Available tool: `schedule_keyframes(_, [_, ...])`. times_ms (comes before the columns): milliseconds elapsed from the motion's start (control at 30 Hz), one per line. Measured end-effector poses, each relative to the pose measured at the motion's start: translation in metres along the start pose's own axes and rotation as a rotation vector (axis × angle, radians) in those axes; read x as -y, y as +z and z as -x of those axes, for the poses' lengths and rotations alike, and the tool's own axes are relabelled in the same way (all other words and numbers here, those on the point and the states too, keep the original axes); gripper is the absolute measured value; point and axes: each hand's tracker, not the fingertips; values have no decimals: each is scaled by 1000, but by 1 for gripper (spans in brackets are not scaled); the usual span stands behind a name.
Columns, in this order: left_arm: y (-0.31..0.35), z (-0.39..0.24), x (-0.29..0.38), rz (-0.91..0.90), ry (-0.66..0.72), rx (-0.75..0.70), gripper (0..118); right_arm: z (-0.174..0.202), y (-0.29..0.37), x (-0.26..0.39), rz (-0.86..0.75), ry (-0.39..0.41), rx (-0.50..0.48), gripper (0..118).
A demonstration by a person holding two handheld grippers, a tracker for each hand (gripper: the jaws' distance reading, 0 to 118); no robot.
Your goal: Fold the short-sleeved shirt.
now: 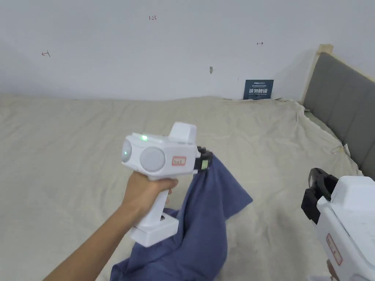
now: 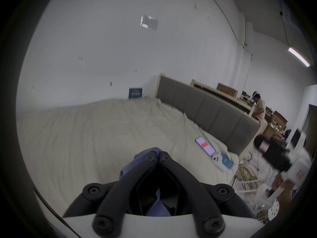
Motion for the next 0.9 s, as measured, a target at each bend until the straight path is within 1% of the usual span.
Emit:
schedule_keyframes(67, [-25,5,27,65,-14,1,0,-1,0,3,11,3,3,0])
schedule_keyframes(167, [-52,8,65,152,12,9,0,-3,-1,9,28,2,7,0])
schedule_keyframes(433, [-113,19,139,409,23,-103,0,-4,-5,24,72,-7,8,0])
schedule_keyframes(533, [-127,25,155,473,74,-149,0,-4,-5,26,87,-9,6,0])
schedule_keyframes(567, [-127,25,157,452,88,-150,0,-4,-5,27,90,-8,6,0])
schedule_keyframes(600, [-126,26,157,438,97,-148,4,-3,-5,27,92,-7,6,0])
schedule_keyframes(667, [-123,26,152,429,113,-150,14,-2,-5,27,95,-5,4,0])
schedule_keyframes(700, [-117,24,150,422,124,-150,25,-1,-4,26,96,-4,2,0])
schedule_keyframes(733, [-111,25,146,408,137,-149,41,-1,-3,25,96,-2,1,0])
schedule_keyframes(800, [-96,25,137,360,174,-132,83,-3,-3,24,91,1,-3,0])
schedule_keyframes(833, [-86,23,132,331,188,-126,89,-3,-2,22,88,0,-6,0])
schedule_keyframes(867, [-76,22,127,297,193,-134,89,-2,-2,21,85,0,-8,0])
schedule_keyframes(900, [-64,20,120,250,188,-144,104,-4,-3,21,81,1,-11,0])
